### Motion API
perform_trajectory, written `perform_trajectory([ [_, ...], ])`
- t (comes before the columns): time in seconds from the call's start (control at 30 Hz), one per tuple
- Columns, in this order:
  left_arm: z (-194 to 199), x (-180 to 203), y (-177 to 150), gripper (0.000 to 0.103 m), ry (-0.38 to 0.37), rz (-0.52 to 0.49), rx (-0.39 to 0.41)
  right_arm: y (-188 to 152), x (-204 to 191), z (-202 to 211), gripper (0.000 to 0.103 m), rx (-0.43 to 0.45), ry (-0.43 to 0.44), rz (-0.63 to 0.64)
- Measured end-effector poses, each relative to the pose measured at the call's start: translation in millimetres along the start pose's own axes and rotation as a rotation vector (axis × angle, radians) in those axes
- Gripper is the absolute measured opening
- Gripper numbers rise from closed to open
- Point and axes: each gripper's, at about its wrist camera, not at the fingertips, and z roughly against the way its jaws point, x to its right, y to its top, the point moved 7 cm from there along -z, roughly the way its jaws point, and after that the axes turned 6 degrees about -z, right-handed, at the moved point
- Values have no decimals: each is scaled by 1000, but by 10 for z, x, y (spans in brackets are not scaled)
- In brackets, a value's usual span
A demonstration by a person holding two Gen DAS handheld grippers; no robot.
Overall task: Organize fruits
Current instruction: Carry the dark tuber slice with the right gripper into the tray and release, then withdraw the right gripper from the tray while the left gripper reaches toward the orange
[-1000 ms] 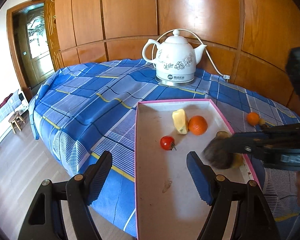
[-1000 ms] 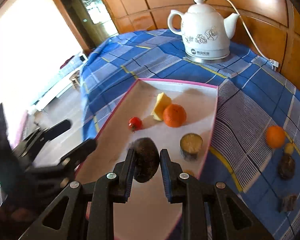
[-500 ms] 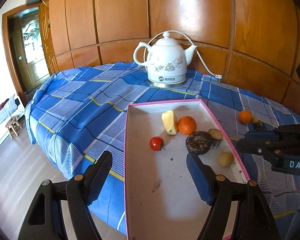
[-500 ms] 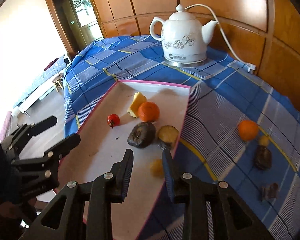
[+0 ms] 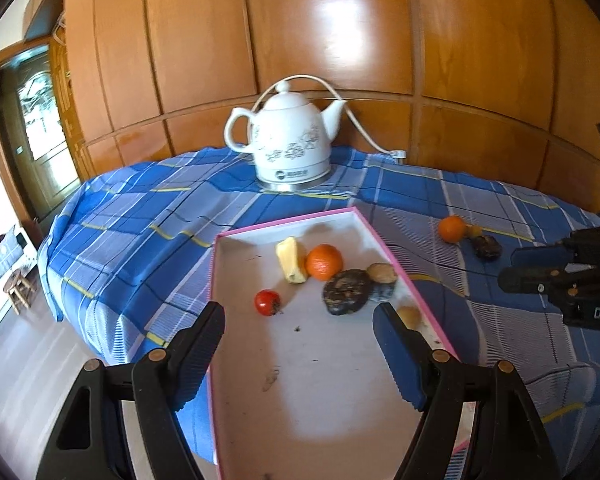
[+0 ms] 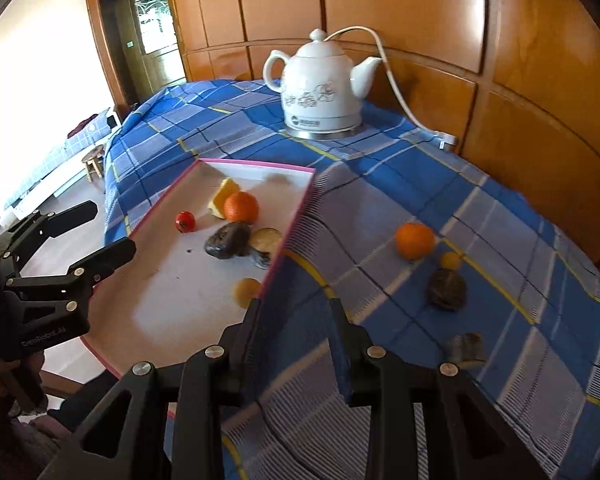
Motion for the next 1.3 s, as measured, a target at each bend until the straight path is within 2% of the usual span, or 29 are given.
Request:
perform_trajectory([
  [0.4,24,392,48,77,-61,-95,2,-64,506,253,32,18,-95,-21],
  [0.73,46,660,135,77,-98,-152,14,-142,1193,441,33,15,-226,-69],
  [0.93,18,800,153,77,-116,-184,5,-320,1729,447,33,-14,-304,-151],
  [1.1,-23,916,153,77,-132,-208,-10,-476,2078,368,33,-42,-314,-287],
  [1.3,-144,1073,169,77,-211,-193,-60,-531,2194,328,33,-76,-351,-336],
])
